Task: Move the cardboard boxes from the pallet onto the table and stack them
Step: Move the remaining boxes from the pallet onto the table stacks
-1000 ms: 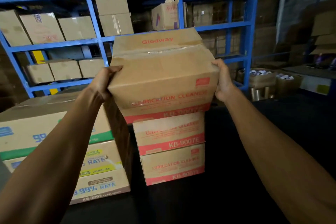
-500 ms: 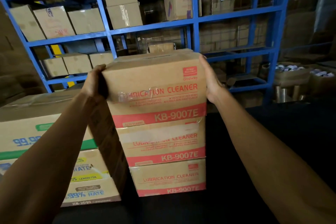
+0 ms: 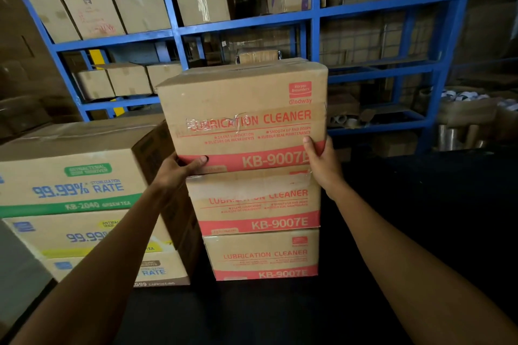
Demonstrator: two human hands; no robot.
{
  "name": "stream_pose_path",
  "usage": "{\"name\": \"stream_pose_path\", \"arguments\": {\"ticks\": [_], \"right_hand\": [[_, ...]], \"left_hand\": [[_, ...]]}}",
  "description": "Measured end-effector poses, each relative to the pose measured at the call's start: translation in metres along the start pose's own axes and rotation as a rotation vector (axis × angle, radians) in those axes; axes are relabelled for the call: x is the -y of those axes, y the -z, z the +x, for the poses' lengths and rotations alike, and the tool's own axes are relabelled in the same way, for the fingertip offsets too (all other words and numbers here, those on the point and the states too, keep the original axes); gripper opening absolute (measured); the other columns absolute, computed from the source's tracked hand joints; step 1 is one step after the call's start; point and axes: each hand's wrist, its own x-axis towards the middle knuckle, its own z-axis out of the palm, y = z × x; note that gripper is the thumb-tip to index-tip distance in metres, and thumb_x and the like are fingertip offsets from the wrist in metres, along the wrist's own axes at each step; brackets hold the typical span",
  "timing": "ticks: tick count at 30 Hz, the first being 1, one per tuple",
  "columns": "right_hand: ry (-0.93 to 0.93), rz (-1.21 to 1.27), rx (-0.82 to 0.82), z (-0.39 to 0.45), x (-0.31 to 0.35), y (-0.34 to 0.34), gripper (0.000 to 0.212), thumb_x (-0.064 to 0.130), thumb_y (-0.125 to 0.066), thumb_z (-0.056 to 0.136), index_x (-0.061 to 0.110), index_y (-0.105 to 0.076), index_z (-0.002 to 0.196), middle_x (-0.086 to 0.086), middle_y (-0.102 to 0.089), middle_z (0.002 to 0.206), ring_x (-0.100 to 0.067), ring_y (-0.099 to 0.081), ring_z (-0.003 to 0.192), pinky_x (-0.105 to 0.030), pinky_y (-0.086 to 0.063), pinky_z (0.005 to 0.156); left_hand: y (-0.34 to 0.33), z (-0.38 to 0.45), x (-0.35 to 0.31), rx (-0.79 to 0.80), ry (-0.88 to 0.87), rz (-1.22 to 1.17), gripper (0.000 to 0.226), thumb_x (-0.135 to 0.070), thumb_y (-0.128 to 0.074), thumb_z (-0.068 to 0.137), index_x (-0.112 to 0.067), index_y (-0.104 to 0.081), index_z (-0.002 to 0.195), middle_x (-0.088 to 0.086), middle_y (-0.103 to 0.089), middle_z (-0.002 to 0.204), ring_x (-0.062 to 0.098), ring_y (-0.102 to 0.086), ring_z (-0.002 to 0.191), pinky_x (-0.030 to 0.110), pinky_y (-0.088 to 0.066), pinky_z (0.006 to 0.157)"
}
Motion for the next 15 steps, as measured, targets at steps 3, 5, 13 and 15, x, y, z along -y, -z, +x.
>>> {"name": "stream_pose_path", "arguments": {"ticks": [3, 5, 13, 15], "right_hand": [[-0.004, -0.030, 0.017, 0.005, 0.003, -0.004, 0.057, 0.056, -0.054, 0.094, 0.023, -0.041, 0.139, 0.000, -0.065, 0.121, -0.019, -0.066, 0.105, -0.048, -0.057, 0.090], [-0.010, -0.039, 0.022, 0.007, 0.003, -0.008, 0.062, 0.058, -0.052, 0.093, 0.022, -0.037, 0.142, -0.002, -0.064, 0.123, -0.020, -0.065, 0.106, -0.049, -0.057, 0.090], [-0.050, 0.041, 0.010, 0.010, -0.005, -0.014, 0.068, 0.067, -0.052, 0.085, 0.030, -0.035, 0.139, 0.000, -0.063, 0.125, -0.019, -0.066, 0.107, -0.050, -0.056, 0.090], [-0.044, 0.060, 0.004, 0.011, -0.006, -0.016, 0.062, 0.057, -0.052, 0.093, 0.028, -0.032, 0.143, 0.000, -0.062, 0.126, -0.019, -0.065, 0.108, -0.048, -0.056, 0.092]], "left_hand": [[-0.001, 0.005, -0.003, -0.036, -0.031, -0.001, 0.057, -0.016, -0.077, 0.084, -0.004, -0.051, 0.133, 0.006, -0.066, 0.118, 0.022, -0.066, 0.108, 0.044, -0.055, 0.095], [-0.003, 0.006, -0.004, -0.059, -0.035, 0.003, 0.057, -0.015, -0.076, 0.084, -0.004, -0.050, 0.133, 0.004, -0.066, 0.115, 0.019, -0.065, 0.105, 0.041, -0.055, 0.094], [-0.001, 0.007, 0.004, -0.064, -0.038, 0.021, 0.062, -0.018, -0.077, 0.084, -0.003, -0.047, 0.137, 0.012, -0.062, 0.128, 0.026, -0.063, 0.115, 0.040, -0.055, 0.094], [0.000, 0.006, 0.004, -0.073, -0.025, 0.021, 0.063, -0.019, -0.078, 0.083, -0.005, -0.047, 0.136, 0.012, -0.063, 0.128, 0.026, -0.063, 0.116, 0.045, -0.054, 0.099]]}}
